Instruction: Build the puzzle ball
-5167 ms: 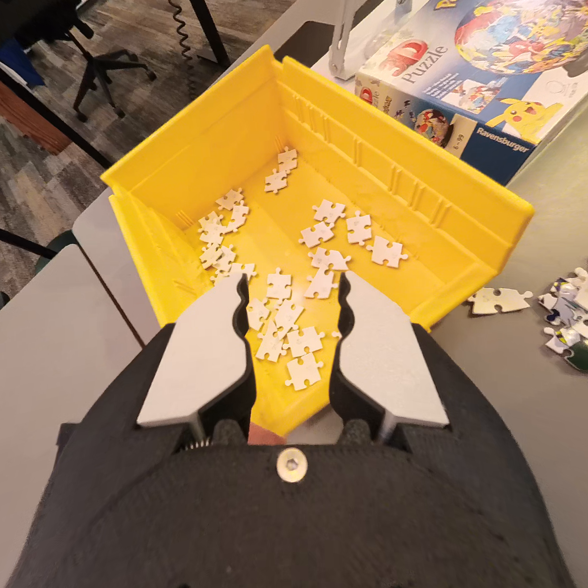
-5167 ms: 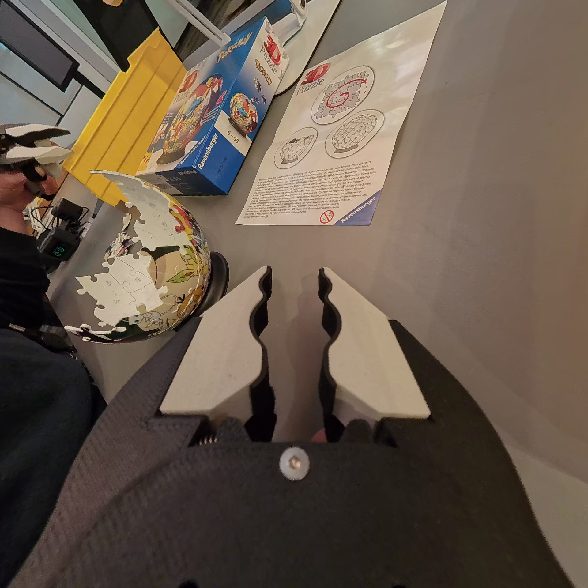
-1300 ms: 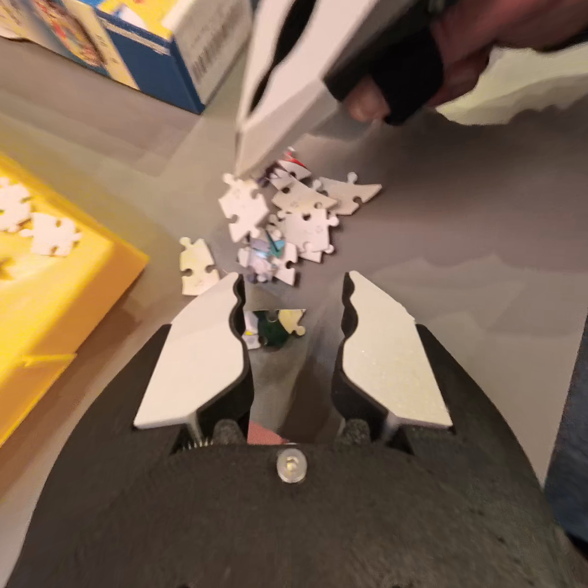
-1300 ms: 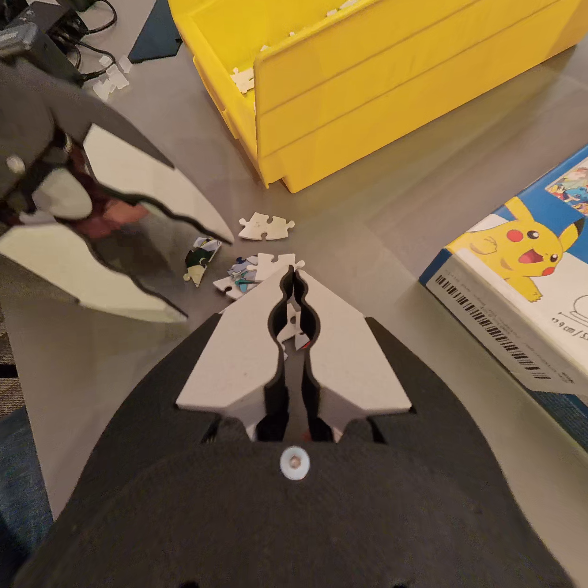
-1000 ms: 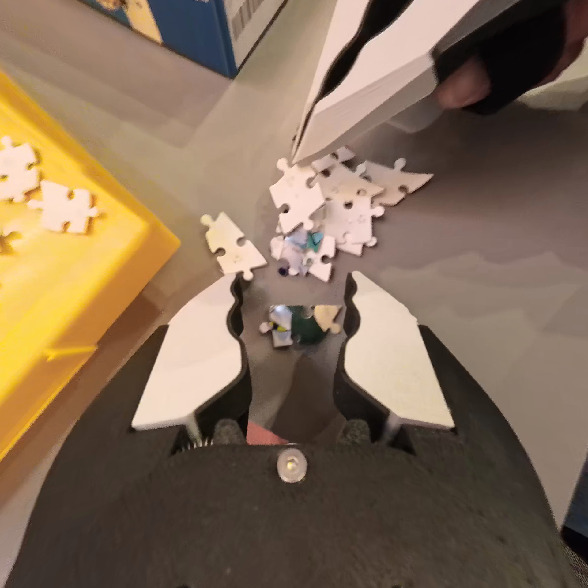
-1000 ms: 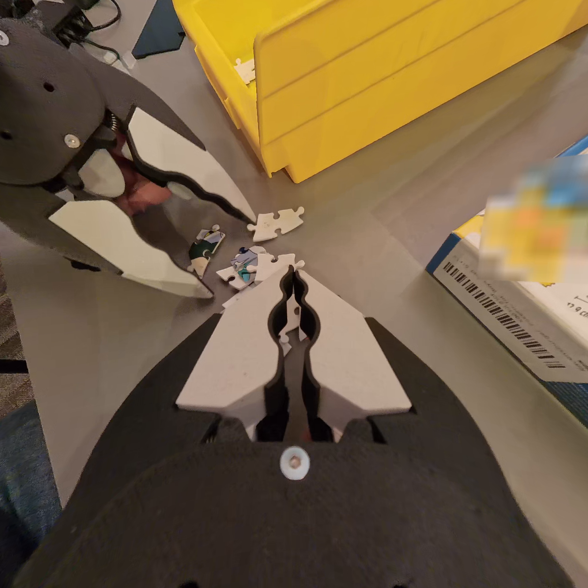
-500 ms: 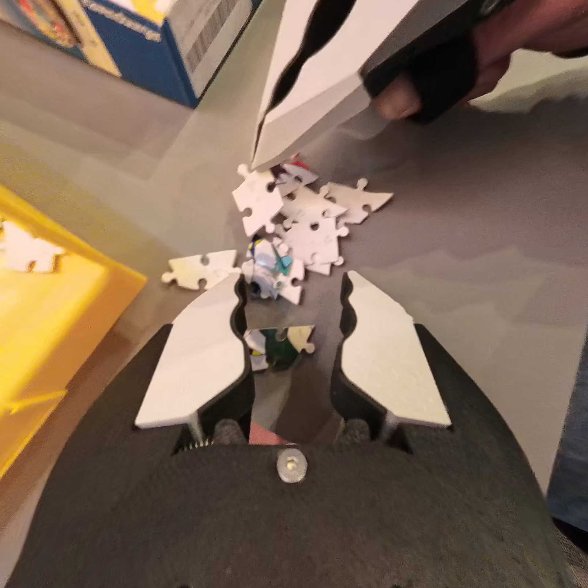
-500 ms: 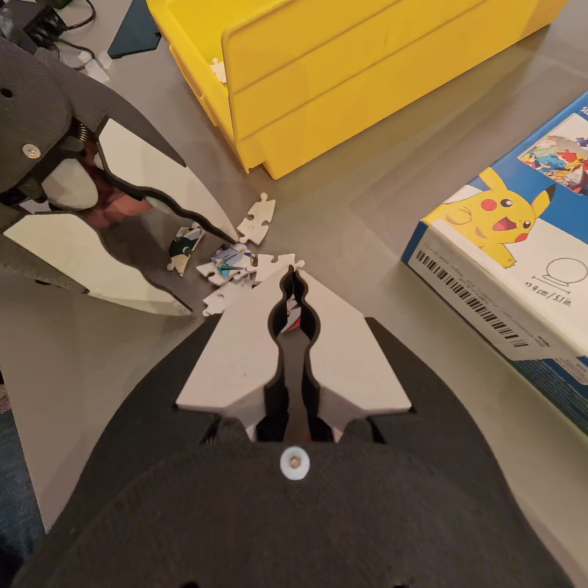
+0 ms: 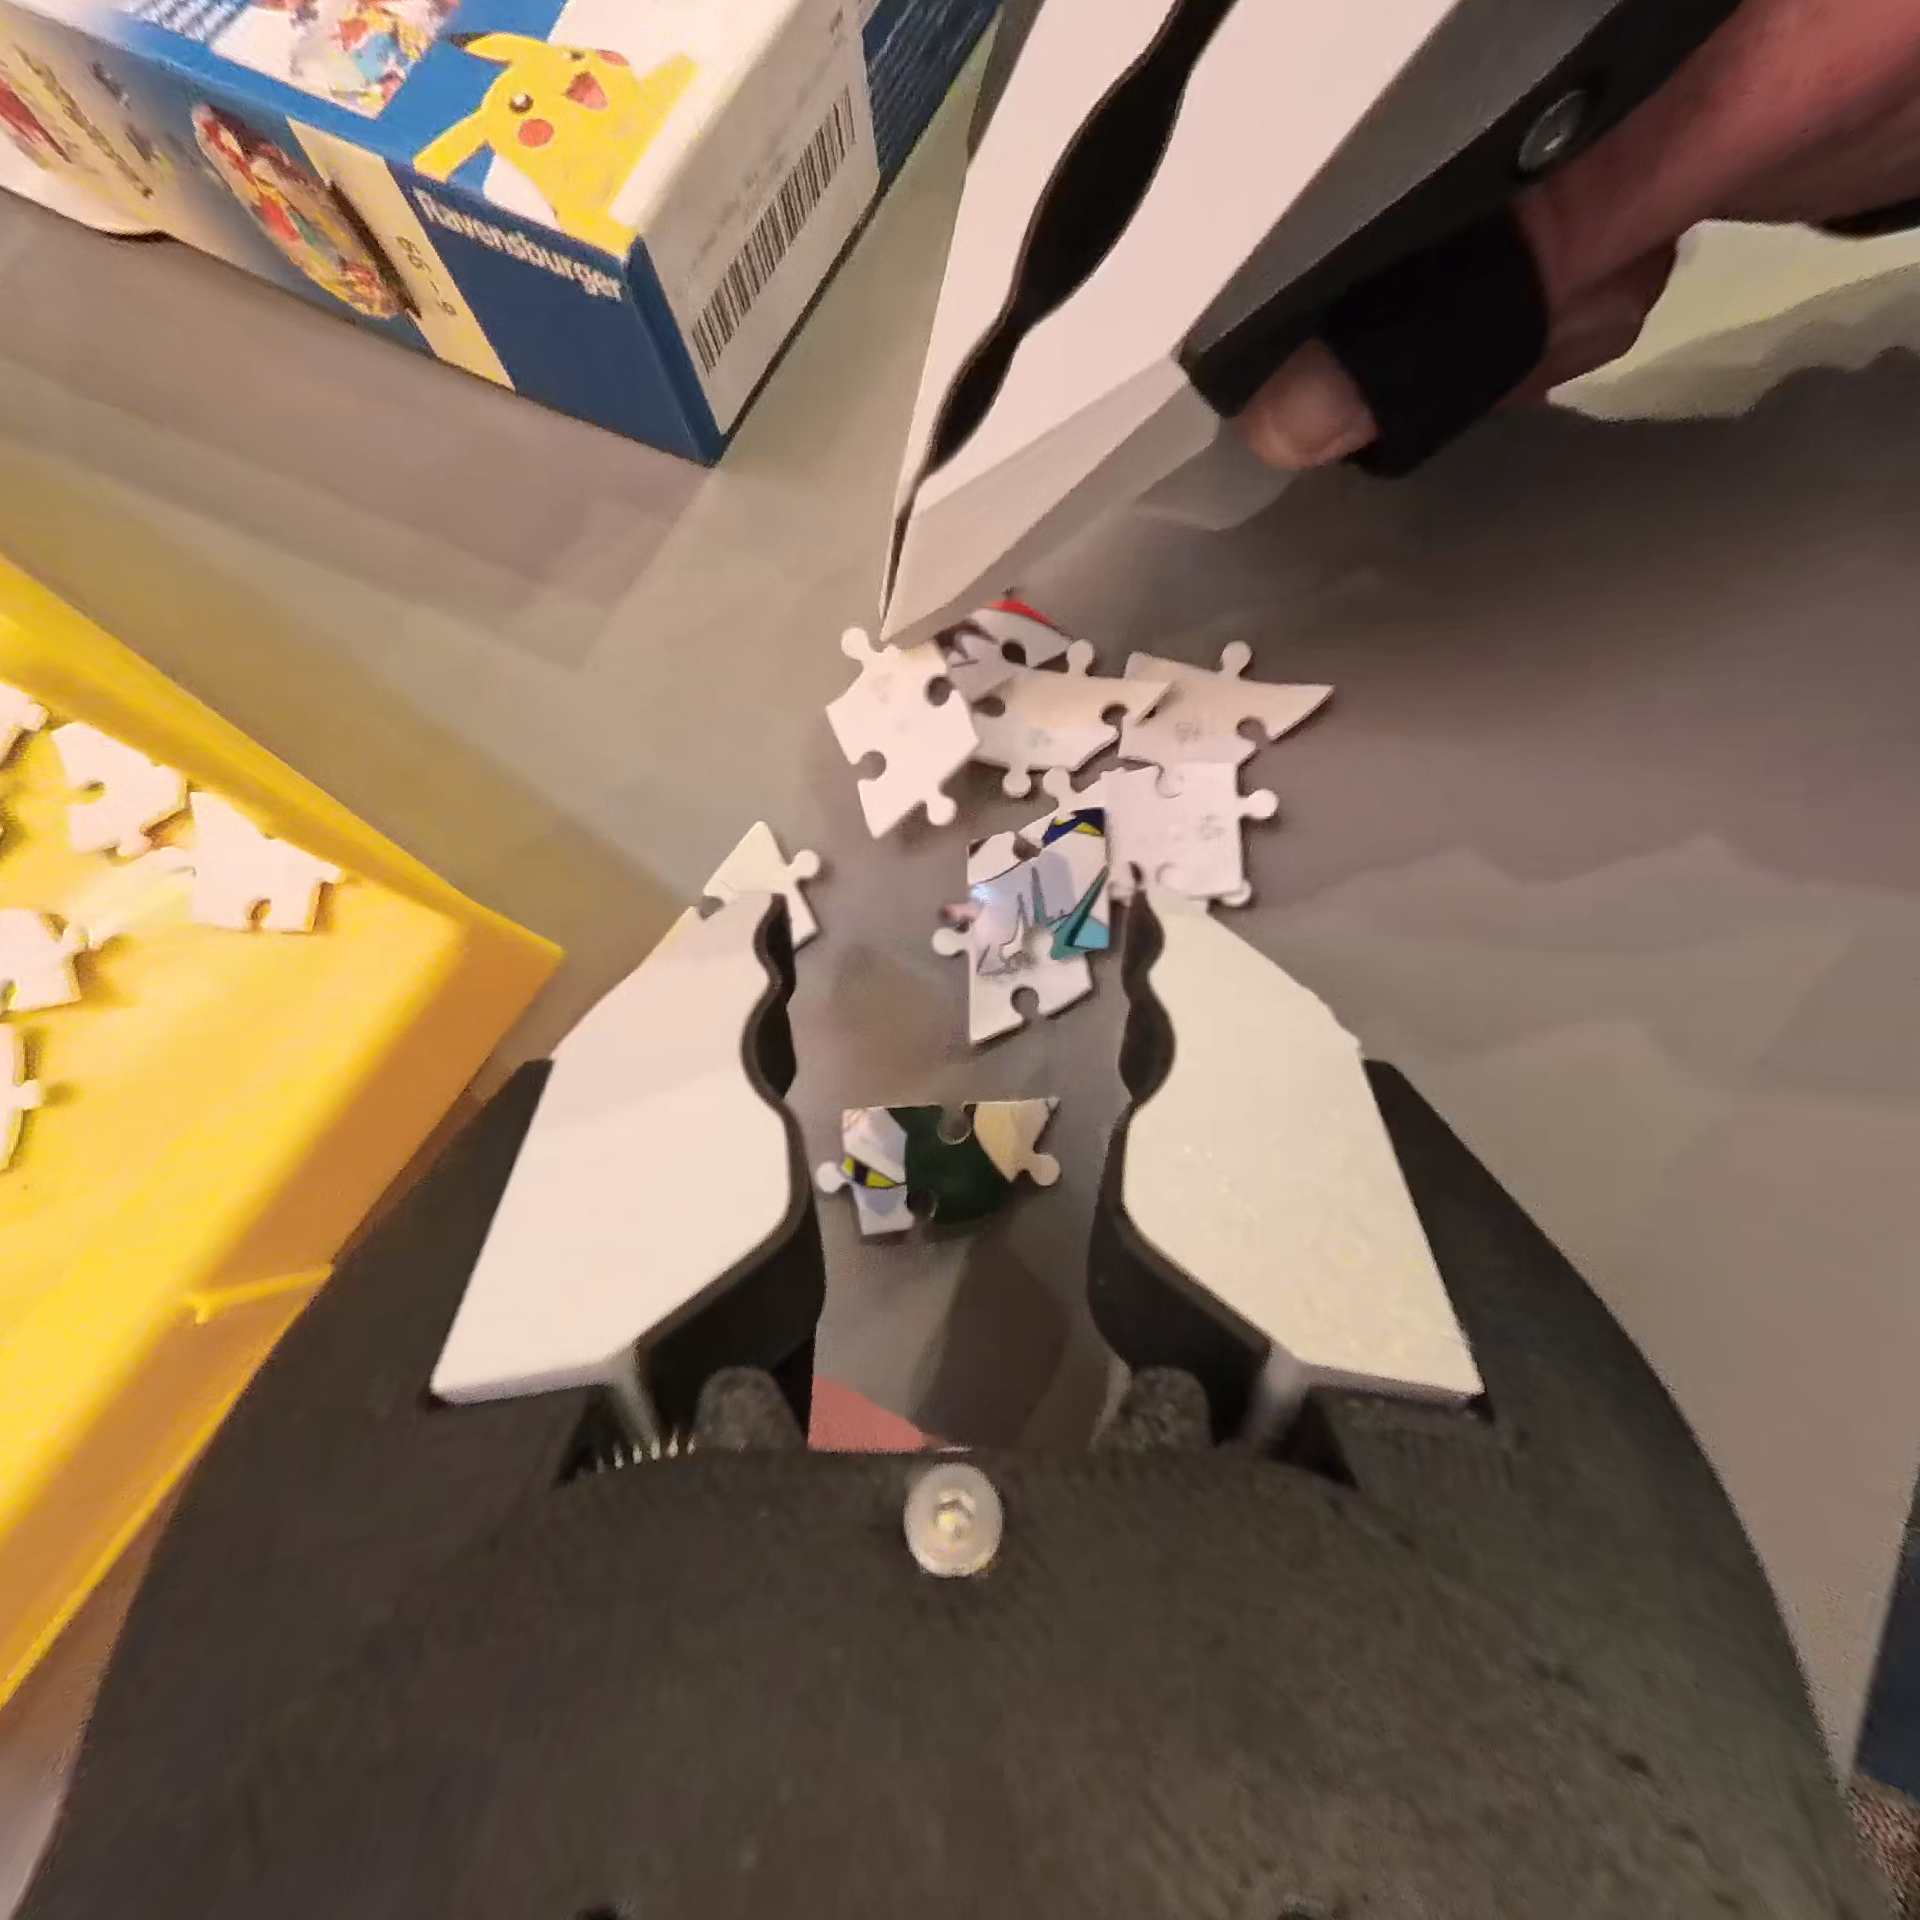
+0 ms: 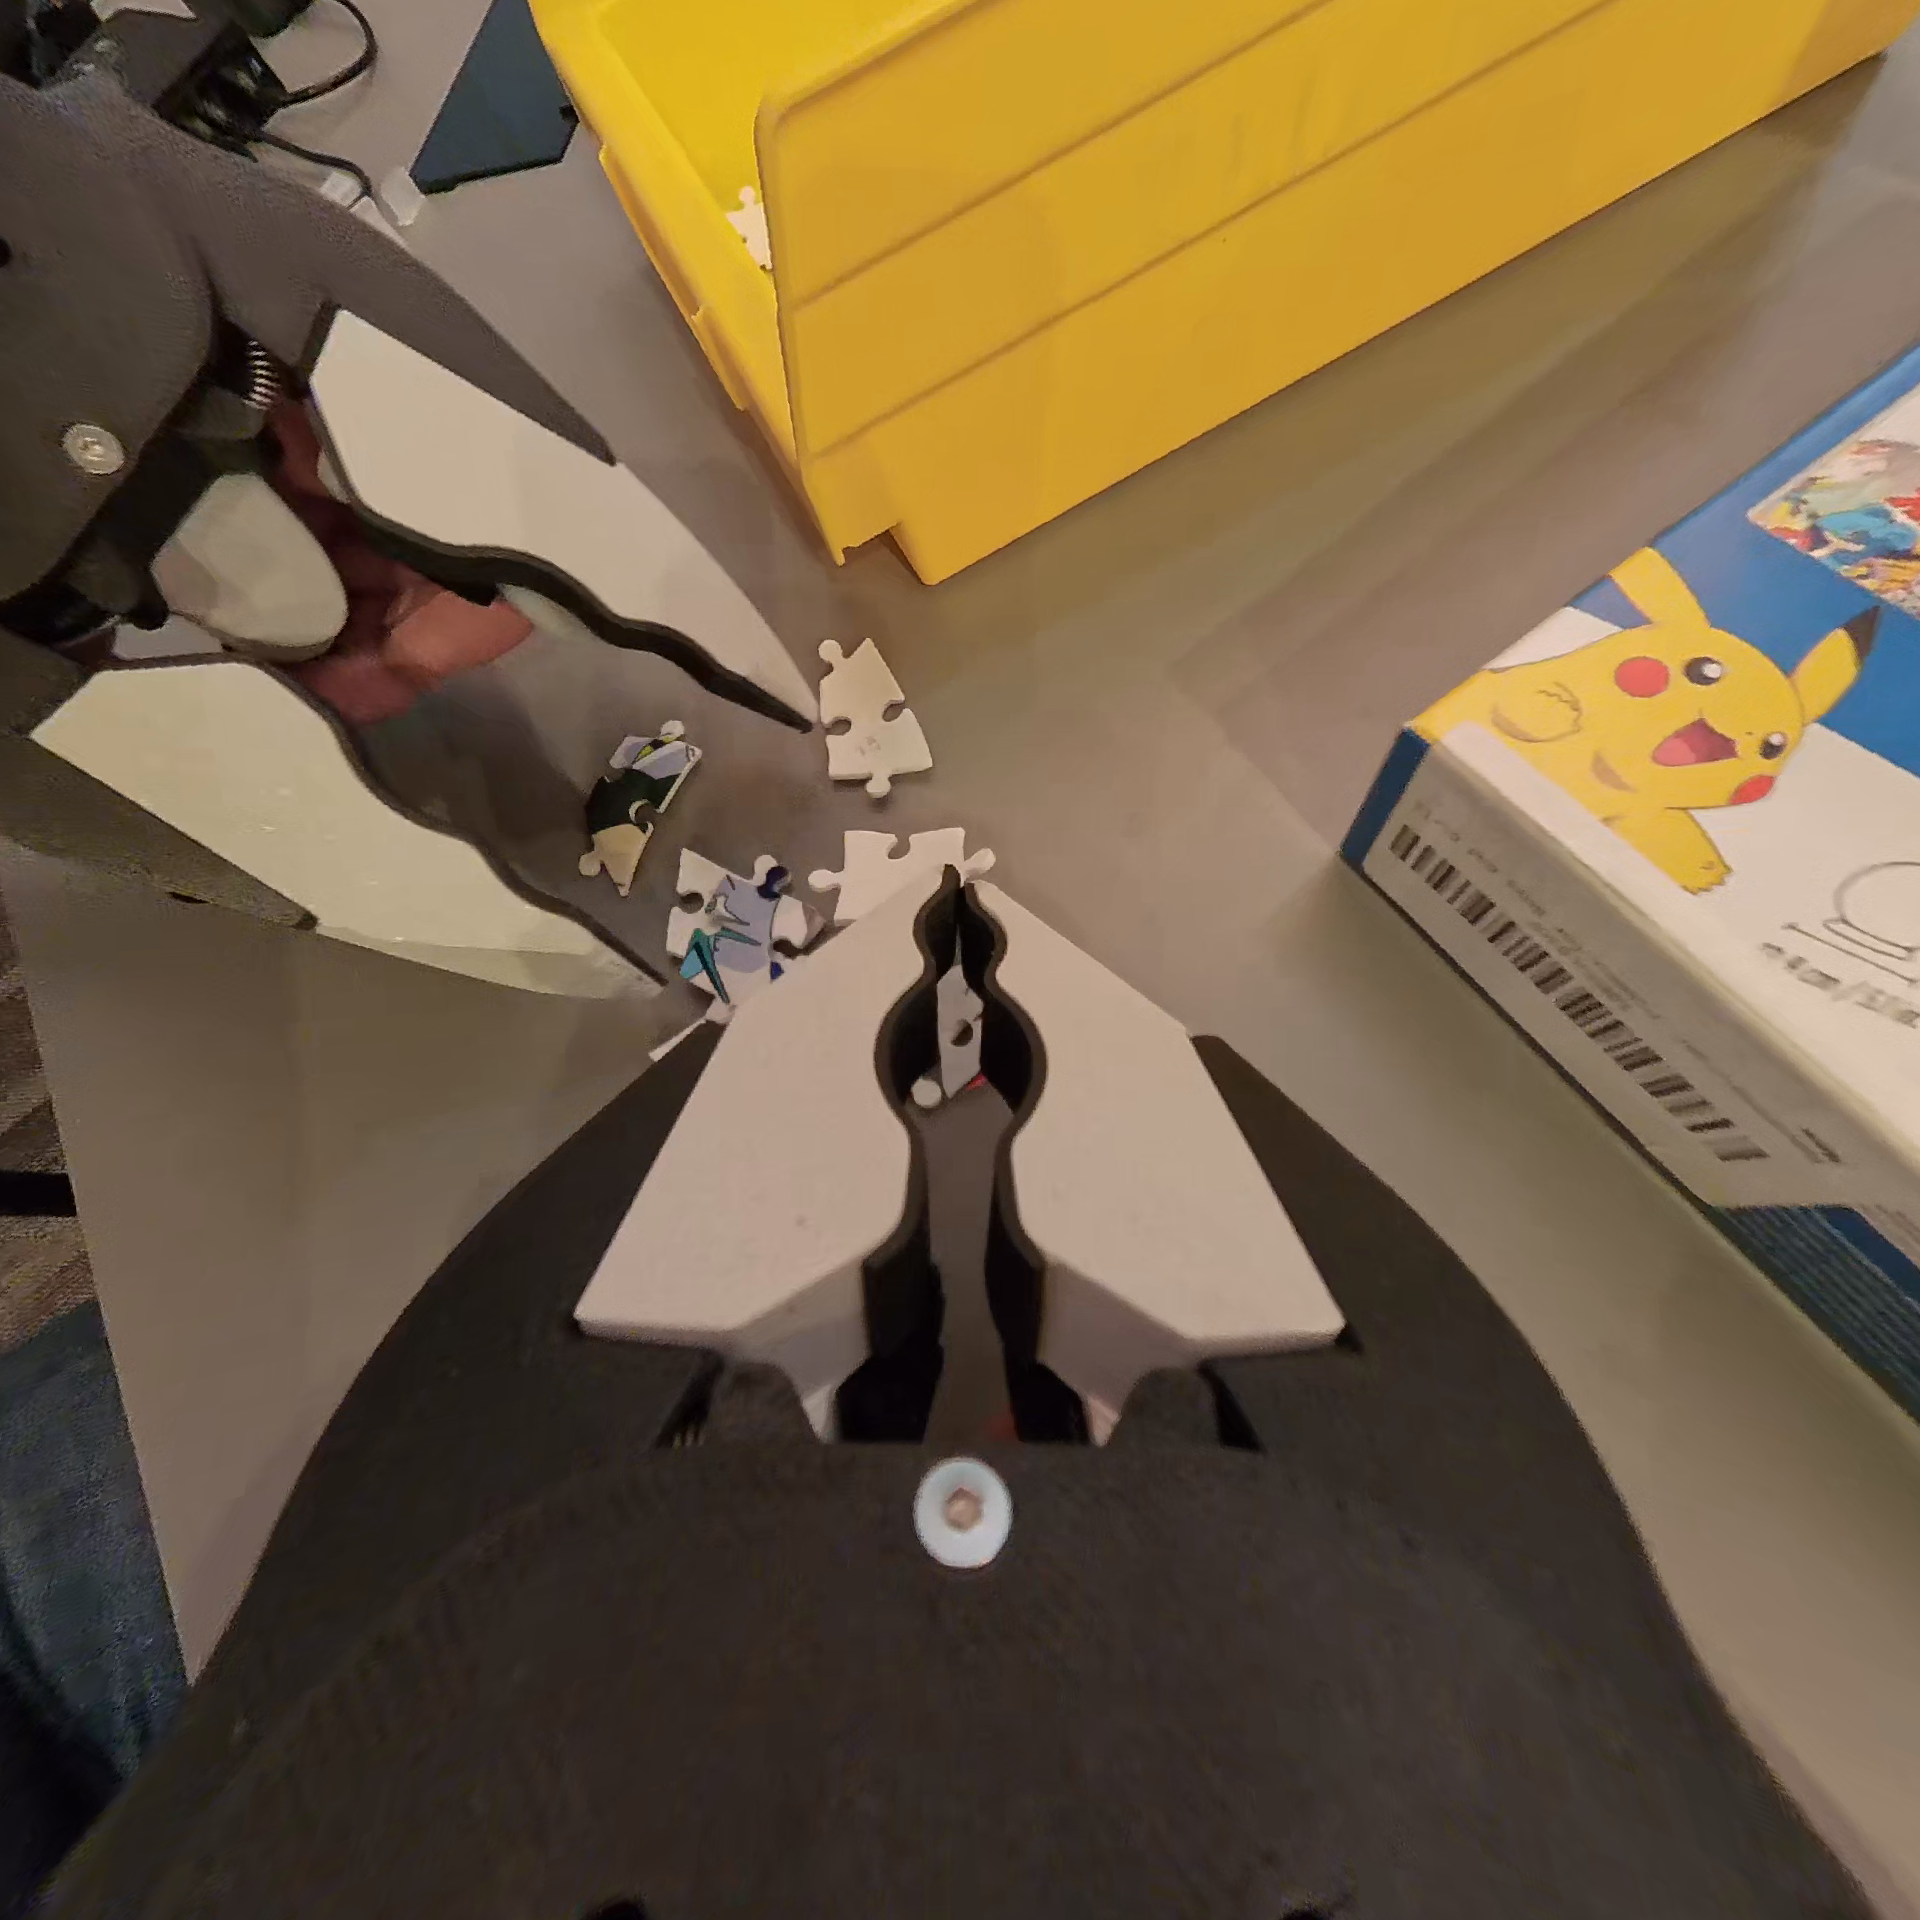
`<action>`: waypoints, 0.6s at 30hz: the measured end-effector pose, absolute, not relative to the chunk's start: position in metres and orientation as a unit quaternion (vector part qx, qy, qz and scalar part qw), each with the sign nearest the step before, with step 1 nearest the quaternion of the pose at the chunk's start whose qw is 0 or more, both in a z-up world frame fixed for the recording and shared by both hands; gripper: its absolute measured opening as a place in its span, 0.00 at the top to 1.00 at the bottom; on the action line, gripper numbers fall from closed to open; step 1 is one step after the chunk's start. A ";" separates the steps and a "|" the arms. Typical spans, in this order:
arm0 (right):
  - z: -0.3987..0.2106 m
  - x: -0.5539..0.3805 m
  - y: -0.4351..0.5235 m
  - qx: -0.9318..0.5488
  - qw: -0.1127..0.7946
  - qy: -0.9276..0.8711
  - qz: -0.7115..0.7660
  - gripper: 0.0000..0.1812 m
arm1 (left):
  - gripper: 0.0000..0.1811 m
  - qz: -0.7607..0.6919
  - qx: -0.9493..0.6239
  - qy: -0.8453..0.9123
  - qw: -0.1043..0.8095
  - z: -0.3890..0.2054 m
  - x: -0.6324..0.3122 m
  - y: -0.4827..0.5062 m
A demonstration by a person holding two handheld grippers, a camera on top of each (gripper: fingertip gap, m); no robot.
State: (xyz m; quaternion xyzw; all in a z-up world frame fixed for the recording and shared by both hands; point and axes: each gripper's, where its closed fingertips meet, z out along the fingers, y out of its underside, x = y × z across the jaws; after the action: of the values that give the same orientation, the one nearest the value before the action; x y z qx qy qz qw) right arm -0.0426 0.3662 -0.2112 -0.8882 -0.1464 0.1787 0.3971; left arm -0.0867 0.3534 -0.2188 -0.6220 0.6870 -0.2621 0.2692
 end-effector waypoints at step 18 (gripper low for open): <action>-0.216 -0.056 0.383 -0.885 0.392 -0.171 0.185 1.00 | 0.64 -0.257 -0.618 0.704 0.237 -0.229 -0.080 0.350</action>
State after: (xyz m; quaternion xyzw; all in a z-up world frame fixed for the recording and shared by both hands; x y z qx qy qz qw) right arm -0.0564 0.3828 -0.2160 -0.8847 -0.1713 0.1847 0.3922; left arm -0.0804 0.3503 -0.2295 -0.6184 0.7040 -0.2569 0.2367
